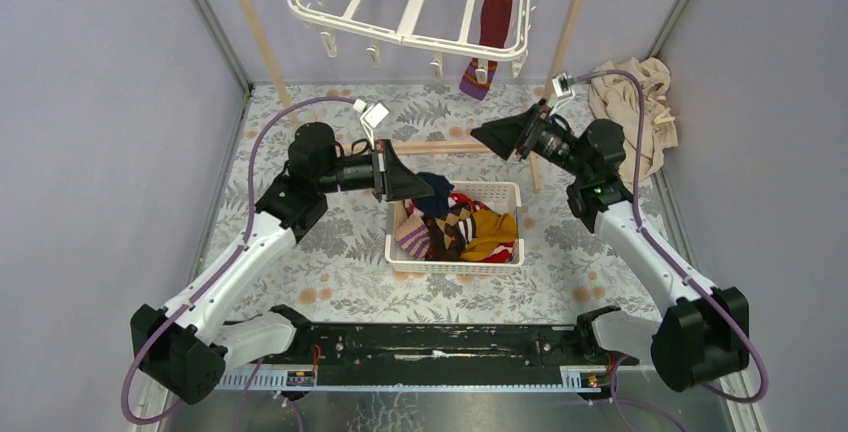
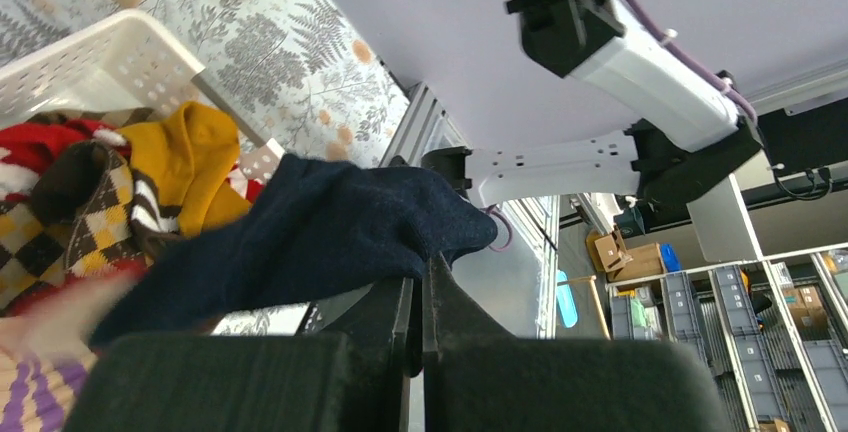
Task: Remove the socks clipped to the hanger
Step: Place the sock in the bin.
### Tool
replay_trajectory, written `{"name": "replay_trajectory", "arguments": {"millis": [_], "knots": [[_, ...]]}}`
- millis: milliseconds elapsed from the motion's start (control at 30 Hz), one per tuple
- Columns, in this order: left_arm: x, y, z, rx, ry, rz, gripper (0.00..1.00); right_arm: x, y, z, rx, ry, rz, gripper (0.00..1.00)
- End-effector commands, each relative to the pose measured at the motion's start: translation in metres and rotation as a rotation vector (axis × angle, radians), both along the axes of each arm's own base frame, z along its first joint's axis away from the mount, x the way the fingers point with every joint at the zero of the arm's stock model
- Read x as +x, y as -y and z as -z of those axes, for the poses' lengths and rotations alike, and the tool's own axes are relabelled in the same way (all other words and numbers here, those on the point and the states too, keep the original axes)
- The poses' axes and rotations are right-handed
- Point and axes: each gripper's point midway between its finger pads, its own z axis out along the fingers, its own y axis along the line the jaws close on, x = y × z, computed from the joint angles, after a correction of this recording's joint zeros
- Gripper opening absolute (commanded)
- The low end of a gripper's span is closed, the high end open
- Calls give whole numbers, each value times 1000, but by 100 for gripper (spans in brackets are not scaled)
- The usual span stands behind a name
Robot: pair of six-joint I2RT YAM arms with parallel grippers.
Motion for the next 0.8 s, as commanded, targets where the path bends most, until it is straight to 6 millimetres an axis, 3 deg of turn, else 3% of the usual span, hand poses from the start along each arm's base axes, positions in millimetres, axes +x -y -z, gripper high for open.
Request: {"name": "replay_trajectory", "arguments": {"millis": [0,200,400,767], "knots": [[11,1,21,24,25,-35,4,-12,12,21,-94,-35,69,77],[19,9,71,118,-25,-73,4,-31,21,58,-171,-123,83,77],[14,26,115,212,-68,-67,7,-50,27,70,-209,-144,74,77],[8,48,164,332,-109,-54,21,-61,31,91,-237,-189,74,77]]}}
